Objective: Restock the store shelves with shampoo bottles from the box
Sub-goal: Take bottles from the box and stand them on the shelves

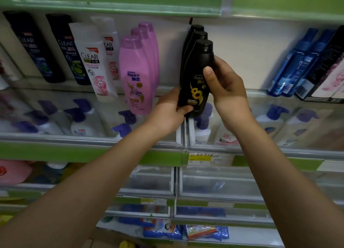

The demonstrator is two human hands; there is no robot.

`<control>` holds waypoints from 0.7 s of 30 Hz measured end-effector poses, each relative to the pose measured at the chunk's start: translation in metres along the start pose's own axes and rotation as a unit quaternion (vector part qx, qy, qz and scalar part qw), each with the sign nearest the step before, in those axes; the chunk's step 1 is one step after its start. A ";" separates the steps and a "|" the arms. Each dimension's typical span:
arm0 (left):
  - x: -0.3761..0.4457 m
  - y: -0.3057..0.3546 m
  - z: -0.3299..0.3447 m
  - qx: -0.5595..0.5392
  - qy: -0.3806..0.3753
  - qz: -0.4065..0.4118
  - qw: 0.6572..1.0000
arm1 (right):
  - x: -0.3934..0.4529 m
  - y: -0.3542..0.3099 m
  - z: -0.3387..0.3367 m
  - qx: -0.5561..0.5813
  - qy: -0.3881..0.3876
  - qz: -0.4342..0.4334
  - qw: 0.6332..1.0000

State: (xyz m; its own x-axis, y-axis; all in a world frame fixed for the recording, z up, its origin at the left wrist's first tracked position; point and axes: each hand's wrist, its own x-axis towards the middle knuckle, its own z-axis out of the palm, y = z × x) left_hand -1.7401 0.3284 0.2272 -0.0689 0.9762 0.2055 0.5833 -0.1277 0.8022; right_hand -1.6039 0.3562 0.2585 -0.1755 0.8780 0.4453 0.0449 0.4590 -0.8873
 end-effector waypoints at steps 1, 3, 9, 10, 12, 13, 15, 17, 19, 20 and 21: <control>-0.001 0.001 -0.001 -0.002 -0.003 -0.001 1.000 | -0.001 0.000 0.000 0.001 0.005 0.001 1.000; -0.005 0.002 -0.002 -0.007 -0.008 -0.005 1.000 | -0.003 -0.001 -0.001 -0.003 0.009 0.009 1.000; -0.021 0.005 -0.011 0.007 0.017 -0.021 1.000 | -0.016 -0.002 -0.008 0.015 0.041 0.050 0.998; -0.026 0.005 -0.014 0.018 0.029 -0.021 0.999 | -0.019 -0.003 -0.009 0.017 0.047 0.057 0.997; -0.037 0.006 -0.021 0.027 0.055 -0.015 0.998 | -0.025 -0.007 -0.007 0.016 0.066 0.062 0.996; -0.044 0.007 -0.025 0.020 0.065 -0.008 0.998 | -0.029 -0.010 -0.006 0.013 0.079 0.061 0.995; -0.059 0.009 -0.033 -0.005 0.074 0.018 0.997 | -0.036 -0.017 -0.001 0.002 0.103 0.053 0.993; -0.075 0.014 -0.042 -0.025 0.071 0.045 0.996 | -0.046 -0.025 0.005 -0.001 0.120 0.047 0.992; -0.090 0.018 -0.050 -0.045 0.067 0.058 0.995 | -0.059 -0.035 0.013 -0.014 0.135 0.039 0.990; -0.098 0.019 -0.055 -0.054 0.065 0.061 0.995 | -0.066 -0.040 0.018 -0.023 0.140 0.035 0.989; -0.107 0.020 -0.060 -0.063 0.062 0.063 0.994 | -0.073 -0.045 0.024 -0.031 0.141 0.031 0.989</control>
State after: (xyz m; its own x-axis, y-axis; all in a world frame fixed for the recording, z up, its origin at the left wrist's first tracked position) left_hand -1.7692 0.2110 0.2546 -0.1051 0.9228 0.3707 0.4887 -0.2767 0.8274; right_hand -1.6163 0.2679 0.2631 0.1096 0.9038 0.4137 0.1084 0.4028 -0.9088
